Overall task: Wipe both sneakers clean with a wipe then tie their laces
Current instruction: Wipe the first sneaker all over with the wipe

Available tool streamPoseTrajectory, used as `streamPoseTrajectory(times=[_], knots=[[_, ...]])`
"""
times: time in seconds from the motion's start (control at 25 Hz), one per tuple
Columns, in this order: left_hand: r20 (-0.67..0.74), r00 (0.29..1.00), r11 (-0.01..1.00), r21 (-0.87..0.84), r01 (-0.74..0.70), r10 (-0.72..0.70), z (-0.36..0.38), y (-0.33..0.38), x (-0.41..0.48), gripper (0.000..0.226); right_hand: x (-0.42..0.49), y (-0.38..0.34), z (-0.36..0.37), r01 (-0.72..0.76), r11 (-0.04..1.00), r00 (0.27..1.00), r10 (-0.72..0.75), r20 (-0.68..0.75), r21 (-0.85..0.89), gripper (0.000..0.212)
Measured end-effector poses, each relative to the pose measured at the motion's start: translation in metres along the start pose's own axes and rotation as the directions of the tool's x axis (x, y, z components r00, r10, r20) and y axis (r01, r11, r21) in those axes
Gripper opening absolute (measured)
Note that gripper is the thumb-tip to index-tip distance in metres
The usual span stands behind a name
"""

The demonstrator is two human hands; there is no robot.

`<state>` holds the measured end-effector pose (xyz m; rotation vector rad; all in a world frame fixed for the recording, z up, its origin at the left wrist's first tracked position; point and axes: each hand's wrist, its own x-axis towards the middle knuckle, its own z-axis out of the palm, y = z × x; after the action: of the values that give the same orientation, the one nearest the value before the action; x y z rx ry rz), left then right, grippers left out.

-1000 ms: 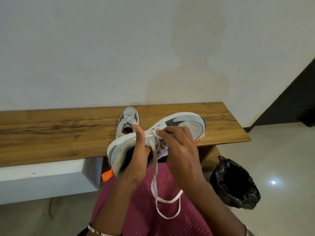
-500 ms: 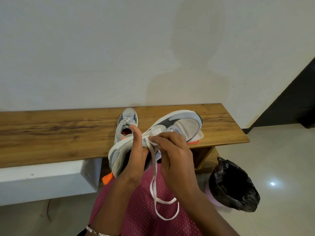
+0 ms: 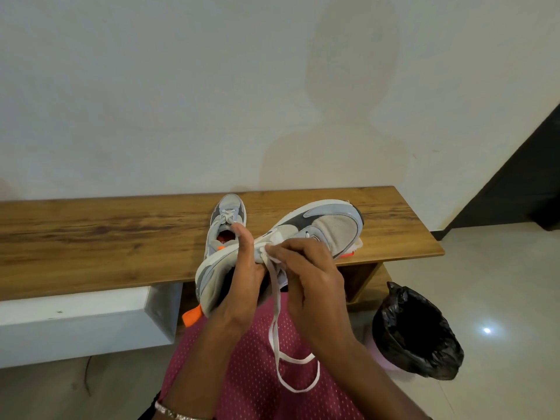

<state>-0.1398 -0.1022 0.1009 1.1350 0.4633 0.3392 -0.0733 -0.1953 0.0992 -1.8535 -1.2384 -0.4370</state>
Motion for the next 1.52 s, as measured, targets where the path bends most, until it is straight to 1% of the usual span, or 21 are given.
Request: streamPoseTrajectory(times=[0.04,0.16,0.24,0.32,0.4,0.48,0.56,0.6,0.68,0.76,0.8,0.88,0.96,1.0,1.08,1.16,1.24,1.32,1.36,1.44,1.52], knots=[[0.011,1.000,1.000,0.000,0.001,-0.001,0.000,0.001,0.000,0.100,-0.001,0.002,-0.002,0.019,0.999,1.000,-0.019,0.006,-0.031,0.037],[-0.001,1.000,0.999,0.034,-0.011,0.011,-0.002,0.000,0.001,0.107,0.010,0.026,-0.009,0.048,0.958,0.999,-0.050,-0.001,-0.284,0.028],[-0.002,1.000,0.992,0.122,0.011,-0.011,-0.001,-0.001,-0.001,0.112,0.023,0.044,-0.017,-0.018,0.933,0.999,0.004,-0.037,-0.361,0.034],[-0.017,1.000,0.967,0.252,0.030,-0.026,0.000,-0.005,-0.003,0.120,0.036,0.057,-0.029,-0.110,0.924,0.990,0.068,-0.126,-0.366,0.034],[-0.057,0.998,0.929,0.370,0.020,0.002,0.005,-0.006,-0.006,0.109,0.043,0.063,-0.037,-0.204,0.927,0.974,0.160,-0.161,-0.315,0.036],[-0.064,0.996,0.874,0.485,-0.026,0.066,0.011,0.000,-0.011,0.097,0.041,0.059,-0.036,-0.265,0.934,0.962,0.238,-0.135,-0.238,0.035],[-0.032,0.987,0.798,0.592,-0.110,0.159,0.016,0.005,-0.016,0.086,0.036,0.046,-0.029,-0.250,0.951,0.967,0.237,-0.090,-0.181,0.027],[0.004,0.980,0.755,0.637,-0.157,0.200,0.017,0.005,-0.017,0.079,0.034,0.038,-0.025,-0.229,0.963,0.973,0.224,-0.048,-0.139,0.031],[0.053,0.969,0.685,0.698,-0.210,0.243,0.017,0.003,-0.020,0.074,0.034,0.029,-0.019,-0.164,0.986,0.984,0.166,0.065,-0.031,0.048],[0.058,0.968,0.648,0.733,-0.206,0.243,0.014,0.002,-0.020,0.077,0.038,0.034,-0.020,-0.099,0.995,0.984,0.095,0.148,0.015,0.048],[0.050,0.972,0.637,0.748,-0.189,0.230,0.012,0.001,-0.021,0.078,0.040,0.038,-0.023,-0.066,0.998,0.984,0.067,0.164,-0.009,0.045],[0.045,0.978,0.600,0.784,-0.162,0.205,0.011,0.003,-0.023,0.080,0.042,0.051,-0.030,0.008,0.991,0.993,0.008,0.120,-0.131,0.034],[0.036,0.985,0.583,0.803,-0.128,0.167,0.013,0.005,-0.025,0.084,0.041,0.061,-0.038,-0.022,0.971,0.998,0.037,0.059,-0.239,0.031],[0.032,0.988,0.571,0.813,-0.115,0.153,0.013,0.005,-0.025,0.087,0.043,0.063,-0.042,-0.057,0.966,0.996,0.071,0.046,-0.252,0.032],[0.055,0.987,0.525,0.841,-0.128,0.153,0.013,0.004,-0.025,0.092,0.050,0.058,-0.046,-0.133,0.974,0.987,0.148,0.070,-0.182,0.024],[0.140,0.973,0.457,0.864,-0.212,0.186,0.015,0.002,-0.023,0.109,0.062,0.048,-0.043,-0.183,0.983,0.967,0.184,0.175,-0.023,0.014],[0.242,0.956,0.329,0.900,-0.285,0.166,0.018,0.002,-0.022,0.126,0.072,0.036,-0.035,-0.160,0.980,0.951,0.120,0.283,0.122,0.011],[0.271,0.950,0.197,0.934,-0.298,0.154,0.020,-0.001,-0.022,0.126,0.077,0.025,-0.023,-0.093,0.974,0.942,0.018,0.336,0.206,0.013],[0.276,0.949,0.164,0.940,-0.300,0.155,0.020,-0.002,-0.021,0.124,0.078,0.022,-0.019,-0.076,0.967,0.937,-0.013,0.348,0.242,0.014],[0.288,0.945,0.159,0.937,-0.311,0.152,0.018,-0.004,-0.020,0.123,0.079,0.023,-0.018,-0.052,0.959,0.928,-0.056,0.368,0.278,0.016],[0.292,0.944,0.196,0.928,-0.318,0.152,0.014,-0.003,-0.019,0.125,0.078,0.031,-0.025,-0.029,0.973,0.905,-0.071,0.420,0.228,0.017]])
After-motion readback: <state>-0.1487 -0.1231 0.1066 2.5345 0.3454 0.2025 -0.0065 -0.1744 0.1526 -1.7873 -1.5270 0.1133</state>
